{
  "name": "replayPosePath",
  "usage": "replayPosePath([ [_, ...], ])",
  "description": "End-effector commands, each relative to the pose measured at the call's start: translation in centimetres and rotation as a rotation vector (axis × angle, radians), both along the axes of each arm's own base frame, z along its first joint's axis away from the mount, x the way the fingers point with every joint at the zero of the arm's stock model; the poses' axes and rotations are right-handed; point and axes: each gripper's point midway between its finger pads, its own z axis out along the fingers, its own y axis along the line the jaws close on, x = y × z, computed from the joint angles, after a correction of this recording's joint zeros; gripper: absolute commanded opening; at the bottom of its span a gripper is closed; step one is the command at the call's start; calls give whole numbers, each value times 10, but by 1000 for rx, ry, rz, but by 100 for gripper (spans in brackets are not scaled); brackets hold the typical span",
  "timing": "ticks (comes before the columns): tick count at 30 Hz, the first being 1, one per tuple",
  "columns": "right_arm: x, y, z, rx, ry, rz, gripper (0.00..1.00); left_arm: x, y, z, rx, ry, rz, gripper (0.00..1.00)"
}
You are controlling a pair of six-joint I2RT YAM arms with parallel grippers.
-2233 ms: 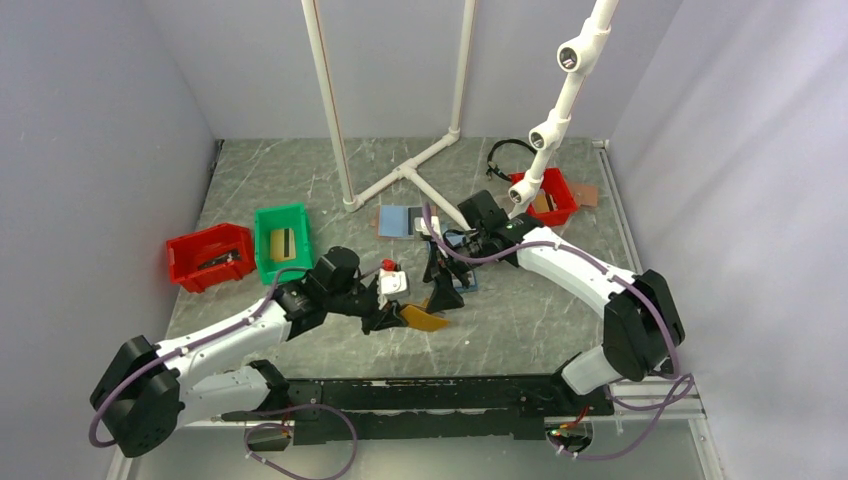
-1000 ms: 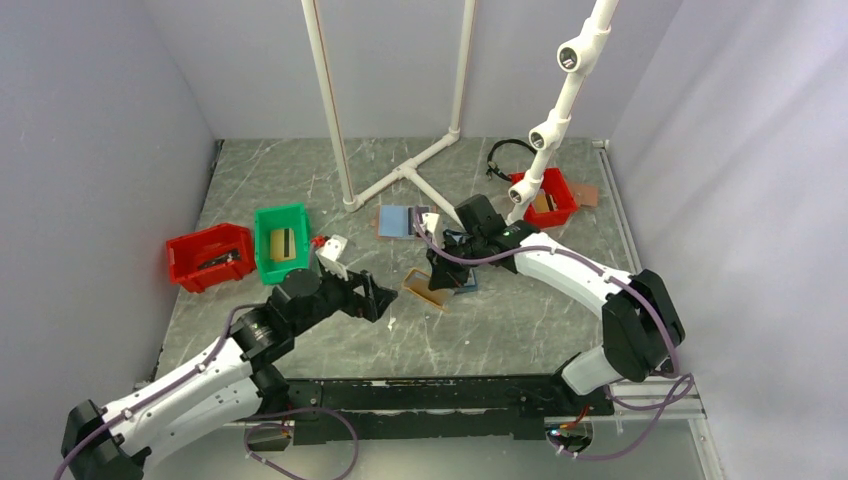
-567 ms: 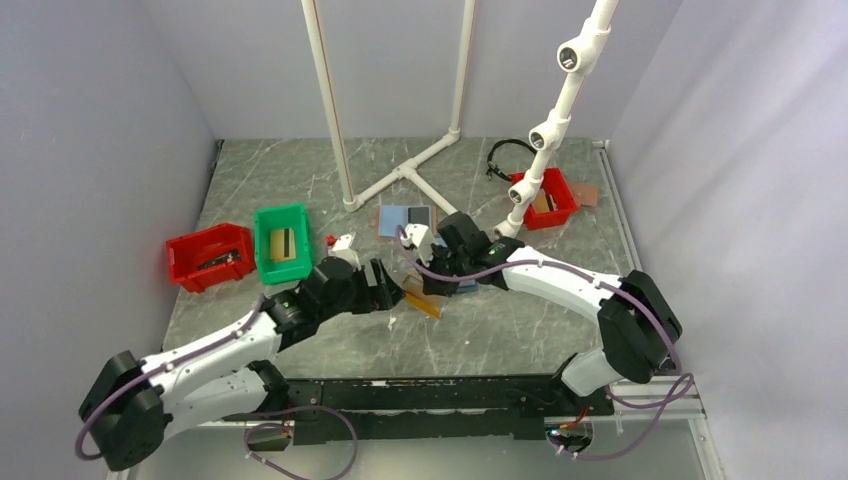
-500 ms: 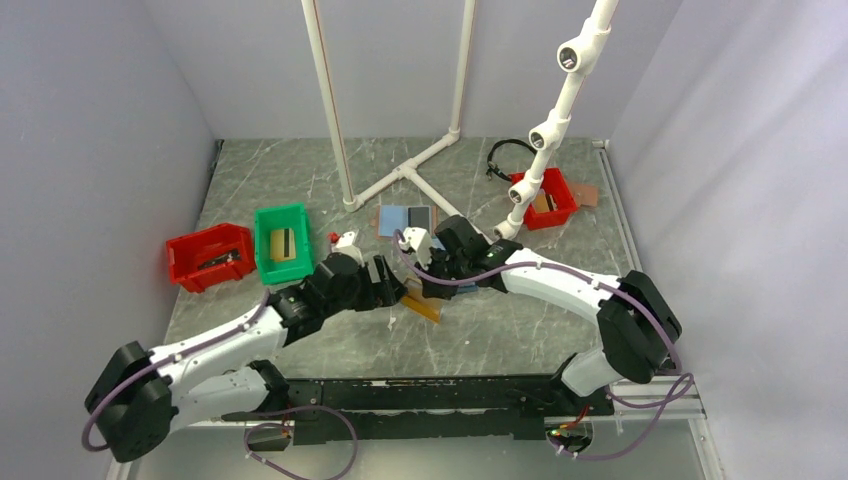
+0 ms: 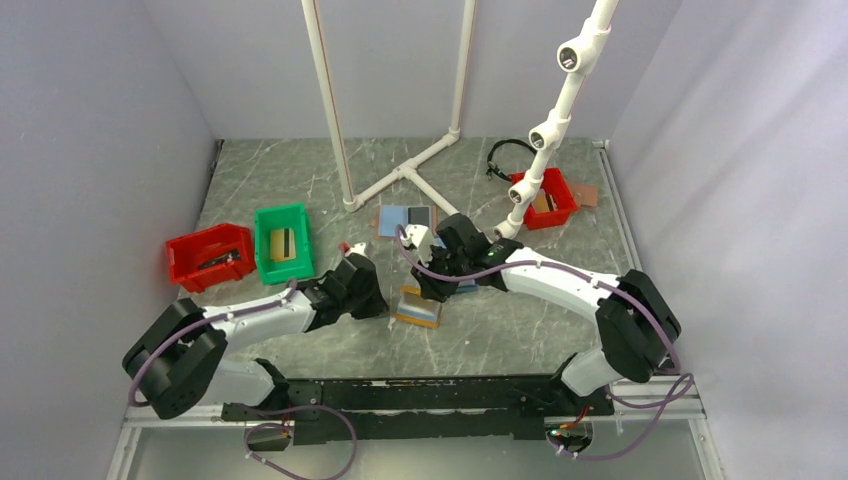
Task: Take the credit cards out of the card holder
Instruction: Open the card holder at the center of the board.
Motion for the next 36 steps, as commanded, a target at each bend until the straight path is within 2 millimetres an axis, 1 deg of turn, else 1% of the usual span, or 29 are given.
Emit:
replayPosePath([
  [1,6,5,-2,23,26,-15,41,0,13,-17,33,45,-11,0],
  [3,11,0,-12,-15,32,-41,42,-1,17,-22,40,63,-27,0],
  [6,17,-6,-26,-77,37,-65,41,-1,17,-23,27,75,-58,0],
  [8,18,-7,-29,-89,37,-60,41,0,15,-18,11,69,-87,0],
  [11,19,-9,-30,-98,28,-58,39,0,10,-6,-22,44,-131,1],
  [12,20,-9,-31,-102,26,-61,35,-1,6,0,-43,35,-149,3],
  [13,22,-10,-31,-104,25,-69,24,-3,3,5,-67,21,-170,6],
  [14,22,-9,-30,-98,31,-76,7,-4,-1,11,-98,5,-190,7],
  [15,20,-7,-28,-79,57,-78,0,-5,-4,17,-128,-11,-201,11],
  [17,13,-1,-21,-13,144,-70,0,-6,-11,30,-194,-49,-219,16],
  [19,1,5,-6,88,254,-48,0,-6,-16,44,-257,-92,-217,19],
  [21,-8,13,11,193,326,-20,0,-7,-18,59,-317,-128,-206,23],
  [23,-12,14,19,253,380,-32,0,-8,-18,71,-367,-151,-180,28],
  [24,-12,15,21,273,406,-41,0,-7,-18,74,-384,-154,-164,32],
  [25,-13,15,20,290,435,-53,0,-6,-17,75,-393,-148,-141,39],
  [26,-14,15,16,296,476,-80,0,-5,-15,73,-393,-133,-112,47],
  [27,-13,14,10,290,497,-108,0,-5,-15,71,-395,-112,-90,51],
  [28,-9,13,3,274,511,-153,0,-4,-15,67,-393,-90,-74,54],
  [31,3,8,-20,205,520,-280,0,-3,-15,48,-369,3,-19,59],
  [33,13,2,-34,143,484,-356,0,-3,-16,34,-347,57,4,60],
  [34,18,-2,-40,118,460,-384,0,-2,-17,28,-341,75,7,60],
  [36,27,-9,-44,85,401,-424,0,0,-22,22,-340,89,-7,60],
])
